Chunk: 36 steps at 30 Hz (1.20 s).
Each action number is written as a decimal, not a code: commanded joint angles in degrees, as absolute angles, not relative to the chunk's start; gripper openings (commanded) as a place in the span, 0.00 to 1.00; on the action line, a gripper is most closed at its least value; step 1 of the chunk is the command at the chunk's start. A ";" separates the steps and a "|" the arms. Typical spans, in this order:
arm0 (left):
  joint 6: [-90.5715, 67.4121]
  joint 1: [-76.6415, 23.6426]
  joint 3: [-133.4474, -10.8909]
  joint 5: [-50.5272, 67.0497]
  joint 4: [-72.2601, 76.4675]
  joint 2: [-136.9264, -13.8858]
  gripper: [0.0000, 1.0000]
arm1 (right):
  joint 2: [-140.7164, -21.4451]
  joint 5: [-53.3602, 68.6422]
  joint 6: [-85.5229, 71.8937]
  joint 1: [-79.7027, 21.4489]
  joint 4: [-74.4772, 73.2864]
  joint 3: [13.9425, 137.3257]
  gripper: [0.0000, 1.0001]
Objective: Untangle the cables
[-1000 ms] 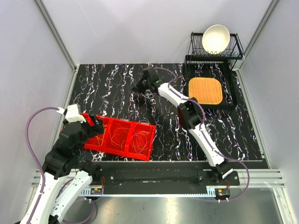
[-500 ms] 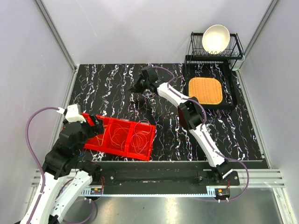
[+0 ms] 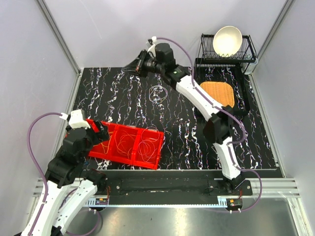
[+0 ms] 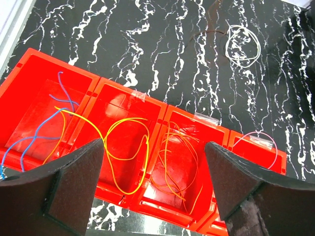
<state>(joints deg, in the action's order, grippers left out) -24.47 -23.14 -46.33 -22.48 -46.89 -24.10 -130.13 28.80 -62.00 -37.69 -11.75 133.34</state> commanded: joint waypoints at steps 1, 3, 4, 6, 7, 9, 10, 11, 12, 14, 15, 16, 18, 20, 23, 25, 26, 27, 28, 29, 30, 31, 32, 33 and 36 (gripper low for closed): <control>-25.13 -23.03 -47.72 -24.87 -45.87 -25.22 0.87 | -122.35 33.04 -58.72 -38.49 -10.02 131.49 0.00; -26.36 -23.03 -48.51 -25.84 -47.28 -26.36 0.87 | -119.54 34.10 -58.10 -38.67 -10.11 131.05 0.00; -27.24 -23.11 -48.86 -26.36 -47.89 -26.72 0.87 | -118.66 34.36 -57.57 -38.58 -10.19 130.52 0.00; -29.69 -23.11 -49.13 -25.93 -49.48 -27.68 0.86 | -116.11 35.33 -57.31 -38.67 -10.37 129.91 0.00; -30.40 -23.03 -48.87 -25.41 -49.83 -27.77 0.86 | -115.32 35.59 -56.96 -38.67 -10.28 129.12 0.00; -32.07 -23.12 -47.82 -24.78 -49.49 -27.60 0.86 | -113.12 36.56 -56.69 -38.76 -10.46 128.50 0.00; -32.08 -23.12 -47.64 -25.31 -49.40 -27.51 0.86 | -112.51 37.00 -56.60 -38.67 -10.46 127.89 0.00; -31.99 -23.12 -47.72 -26.01 -49.74 -27.51 0.86 | -111.37 37.61 -56.43 -38.76 -10.55 127.62 0.00; -31.64 -23.12 -47.64 -26.45 -49.57 -27.51 0.86 | -110.75 37.88 -56.34 -38.85 -10.72 126.92 0.00; -31.47 -23.12 -47.64 -27.60 -49.66 -28.03 0.86 | -109.08 38.67 -55.99 -38.85 -10.90 126.04 0.00; -31.20 -23.12 -47.55 -27.60 -49.57 -28.30 0.86 | -108.46 38.76 -55.64 -38.85 -10.81 124.99 0.00; -31.11 -23.12 -47.72 -27.25 -49.57 -28.74 0.86 | -107.85 38.85 -55.55 -38.93 -10.81 124.46 0.00; -31.03 -23.12 -47.72 -27.07 -49.57 -30.23 0.85 | -106.09 39.11 -55.02 -38.85 -10.90 123.49 0.00; -31.03 -23.12 -47.90 -26.90 -49.66 -31.37 0.84 | -104.69 39.63 -54.85 -38.85 -10.81 123.22 0.00; -30.94 -23.12 -47.99 -26.81 -49.66 -31.99 0.84 | -103.10 40.34 -54.76 -39.11 -11.07 123.49 0.00; -30.85 -23.12 -47.99 -26.63 -49.57 -31.47 0.84 | -102.66 41.48 -54.67 -39.29 -11.25 124.19 0.00; -30.94 -23.12 -47.99 -26.72 -49.57 -31.12 0.84 | -102.48 41.83 -54.67 -39.29 -11.34 125.06 0.00; -31.02 -23.12 -47.90 -26.81 -49.57 -30.85 0.84 | -102.48 42.27 -54.49 -39.29 -11.51 125.59 0.00; -31.03 -23.03 -47.90 -26.89 -49.66 -30.41 0.84 | -102.39 42.88 -54.32 -39.64 -12.04 126.29 0.00; -31.03 -23.11 -47.90 -26.98 -49.57 -30.32 0.84 | -102.39 43.15 -54.06 -39.73 -12.39 127.52 0.00; -31.11 -23.12 -47.81 -27.07 -49.57 -30.06 0.84 | -102.39 43.59 -53.88 -39.81 -12.57 128.14 0.00; -31.03 -23.12 -47.81 -27.07 -49.66 -30.06 0.84 | -102.39 43.77 -53.79 -39.99 -12.74 128.75 0.00; -31.03 -23.03 -47.81 -27.16 -49.66 -30.06 0.84 | -102.48 44.03 -53.88 -40.25 -12.92 129.80 0.00; -31.11 -23.11 -47.81 -27.16 -49.57 -30.06 0.84 | -102.74 44.21 -54.05 -40.25 -12.92 130.25 0.00; -31.11 -23.12 -47.81 -27.07 -49.66 -29.97 0.83 | -103.97 45.52 -54.05 -40.69 -13.53 134.02 0.00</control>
<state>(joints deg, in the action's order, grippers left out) -30.70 -23.14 -46.72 -25.78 -51.09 -30.41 -105.06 42.22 -55.02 -39.79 -13.52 127.98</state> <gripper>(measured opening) 0.840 0.011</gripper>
